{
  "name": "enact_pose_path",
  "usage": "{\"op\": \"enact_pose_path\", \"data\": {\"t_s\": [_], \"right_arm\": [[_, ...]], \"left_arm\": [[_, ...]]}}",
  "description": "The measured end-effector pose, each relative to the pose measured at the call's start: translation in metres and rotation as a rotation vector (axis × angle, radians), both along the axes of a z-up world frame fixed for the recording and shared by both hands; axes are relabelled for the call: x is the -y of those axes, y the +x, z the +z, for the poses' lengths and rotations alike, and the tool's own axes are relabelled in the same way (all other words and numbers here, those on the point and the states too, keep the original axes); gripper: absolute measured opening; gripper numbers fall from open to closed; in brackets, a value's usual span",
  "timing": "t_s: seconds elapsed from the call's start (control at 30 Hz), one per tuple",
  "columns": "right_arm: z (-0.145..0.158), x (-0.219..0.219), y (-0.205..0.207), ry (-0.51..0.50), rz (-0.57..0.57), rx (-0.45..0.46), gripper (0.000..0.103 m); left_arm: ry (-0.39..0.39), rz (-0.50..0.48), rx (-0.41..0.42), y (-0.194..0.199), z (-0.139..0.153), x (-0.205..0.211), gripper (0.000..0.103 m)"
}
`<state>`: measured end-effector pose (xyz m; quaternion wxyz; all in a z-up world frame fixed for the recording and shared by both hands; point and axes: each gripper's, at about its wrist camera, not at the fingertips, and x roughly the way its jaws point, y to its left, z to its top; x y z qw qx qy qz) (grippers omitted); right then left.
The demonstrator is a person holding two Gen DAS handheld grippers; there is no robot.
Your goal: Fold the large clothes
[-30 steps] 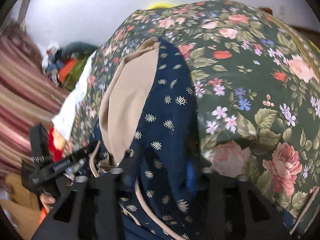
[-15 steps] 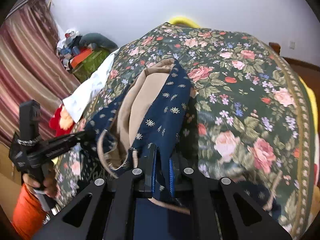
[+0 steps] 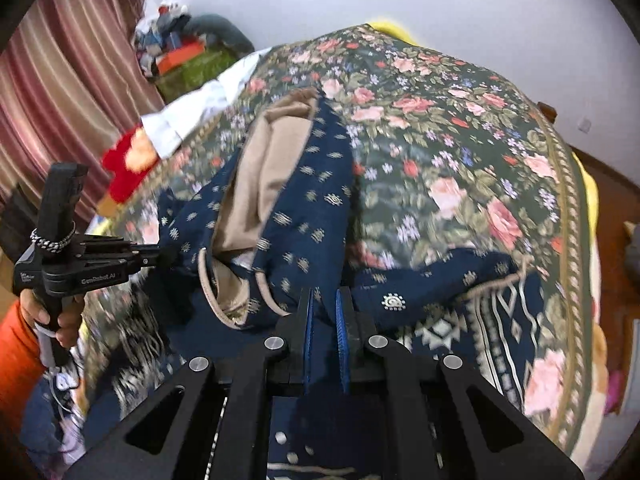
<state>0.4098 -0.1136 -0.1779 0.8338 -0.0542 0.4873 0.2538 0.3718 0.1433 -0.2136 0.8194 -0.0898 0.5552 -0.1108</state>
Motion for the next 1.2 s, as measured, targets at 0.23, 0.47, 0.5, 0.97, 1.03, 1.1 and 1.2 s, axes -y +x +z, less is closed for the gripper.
{"op": "enact_pose_path", "data": {"t_s": [0.23,0.47,0.5,0.97,1.03,1.1,1.2], "right_arm": [[-0.010,0.006,0.002,-0.068,0.001,-0.086,0.009],[0.033,-0.011,0.017,-0.044,0.006,0.082,0.009],[0.036,-0.018,0.023,-0.048,0.007,0.090,0.009],[-0.070,-0.122,0.157,-0.230,-0.051,-0.100,0.009],[-0.079,-0.124,0.153,-0.254,-0.019,-0.052,0.009],[-0.078,-0.126,0.143,-0.307,0.007,0.008,0.009],[-0.080,-0.131,0.132,-0.398,0.044,0.055,0.009]], "left_arm": [[0.045,-0.039,-0.054,-0.010,-0.002,-0.002,0.010],[0.141,0.000,0.162,0.004,0.047,-0.017,0.056],[0.154,0.010,0.175,0.012,0.050,-0.019,0.056],[0.020,0.117,0.094,0.118,-0.005,-0.030,0.057],[0.035,0.106,0.085,0.123,-0.015,-0.027,0.057],[0.037,0.092,0.081,0.123,-0.023,-0.025,0.057],[0.029,0.086,0.055,0.117,-0.036,-0.025,0.057]]}}
